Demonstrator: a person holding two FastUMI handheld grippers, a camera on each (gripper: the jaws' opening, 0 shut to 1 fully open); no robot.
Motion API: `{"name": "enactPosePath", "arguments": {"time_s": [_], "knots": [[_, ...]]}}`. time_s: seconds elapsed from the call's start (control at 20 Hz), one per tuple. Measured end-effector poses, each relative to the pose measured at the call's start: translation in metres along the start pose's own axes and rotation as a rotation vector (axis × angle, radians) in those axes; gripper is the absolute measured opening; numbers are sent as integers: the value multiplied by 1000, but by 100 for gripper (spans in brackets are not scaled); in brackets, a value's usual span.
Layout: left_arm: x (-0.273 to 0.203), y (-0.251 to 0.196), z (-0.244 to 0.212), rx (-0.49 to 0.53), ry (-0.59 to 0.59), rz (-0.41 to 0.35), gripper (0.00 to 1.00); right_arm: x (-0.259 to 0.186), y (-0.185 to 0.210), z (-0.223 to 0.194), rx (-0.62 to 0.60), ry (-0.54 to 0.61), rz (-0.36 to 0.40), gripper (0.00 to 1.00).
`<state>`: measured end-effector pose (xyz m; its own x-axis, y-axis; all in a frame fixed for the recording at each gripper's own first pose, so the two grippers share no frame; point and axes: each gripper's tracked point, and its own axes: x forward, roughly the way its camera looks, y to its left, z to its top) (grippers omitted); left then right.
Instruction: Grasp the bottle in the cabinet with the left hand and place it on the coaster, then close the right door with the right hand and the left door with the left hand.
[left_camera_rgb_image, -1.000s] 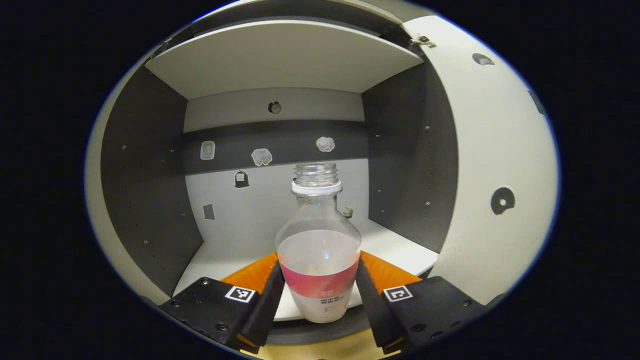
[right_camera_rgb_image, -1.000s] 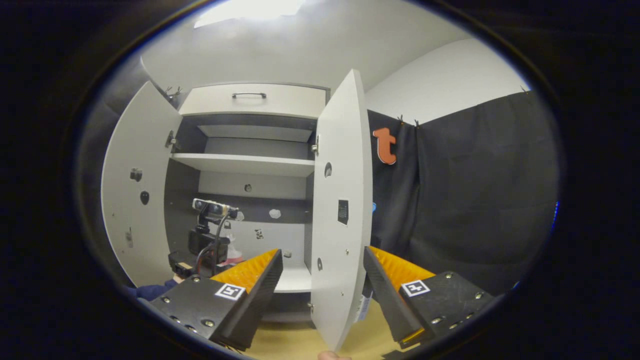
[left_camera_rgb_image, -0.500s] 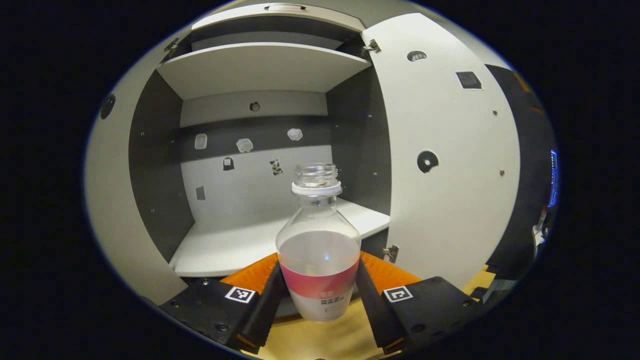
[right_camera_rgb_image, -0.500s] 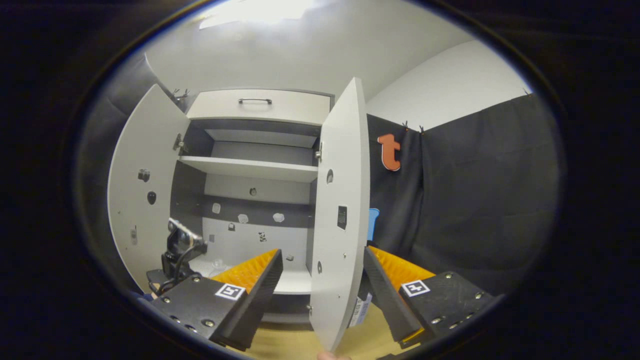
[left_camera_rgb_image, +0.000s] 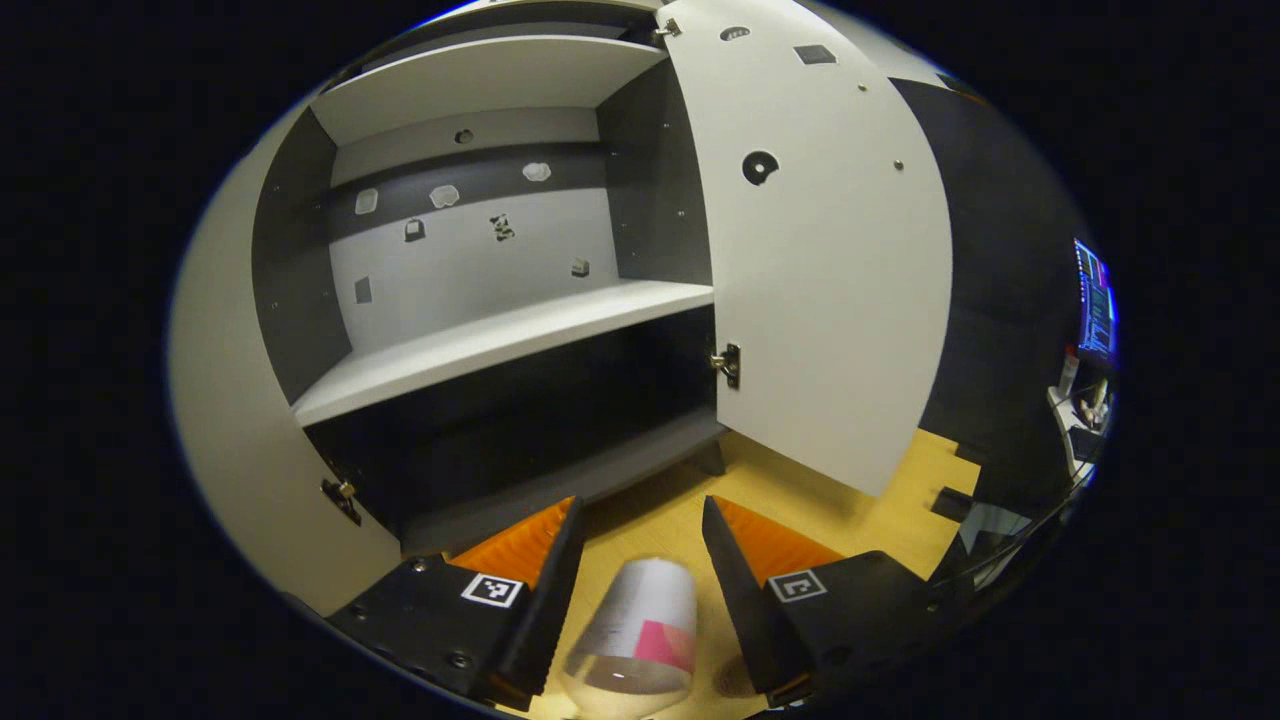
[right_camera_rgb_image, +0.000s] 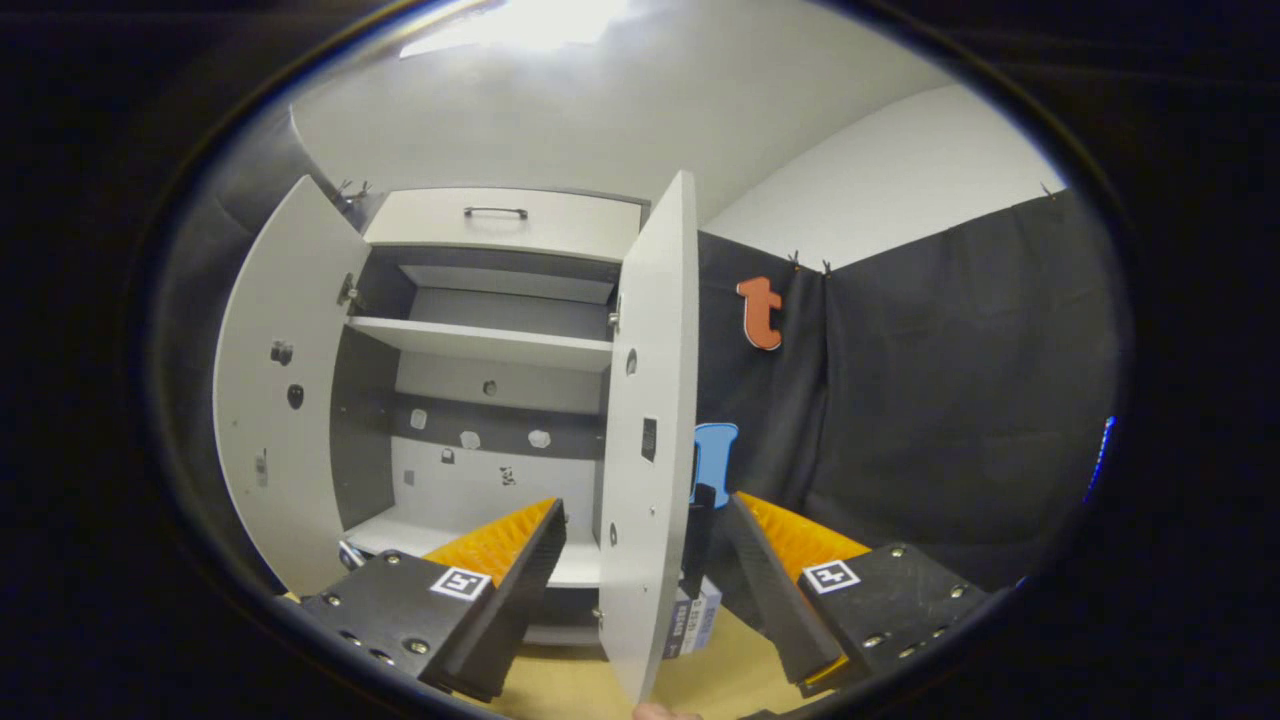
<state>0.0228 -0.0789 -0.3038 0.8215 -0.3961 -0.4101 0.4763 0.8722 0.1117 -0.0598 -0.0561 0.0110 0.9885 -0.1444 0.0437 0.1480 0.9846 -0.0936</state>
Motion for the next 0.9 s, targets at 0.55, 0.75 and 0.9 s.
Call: {"name": "enactPosePath", "arguments": {"time_s": [0.55,0.75,0.9], "knots": [[13,30,-84,-101,179,73,75,-8,-20,-18,-59,53,-61,98],[7,31,-111,-149,225,86,75,2,-3,-22,-46,53,-10,94],[-5,37,-131,-179,260,105,75,7,13,-27,-38,51,36,98]]}}
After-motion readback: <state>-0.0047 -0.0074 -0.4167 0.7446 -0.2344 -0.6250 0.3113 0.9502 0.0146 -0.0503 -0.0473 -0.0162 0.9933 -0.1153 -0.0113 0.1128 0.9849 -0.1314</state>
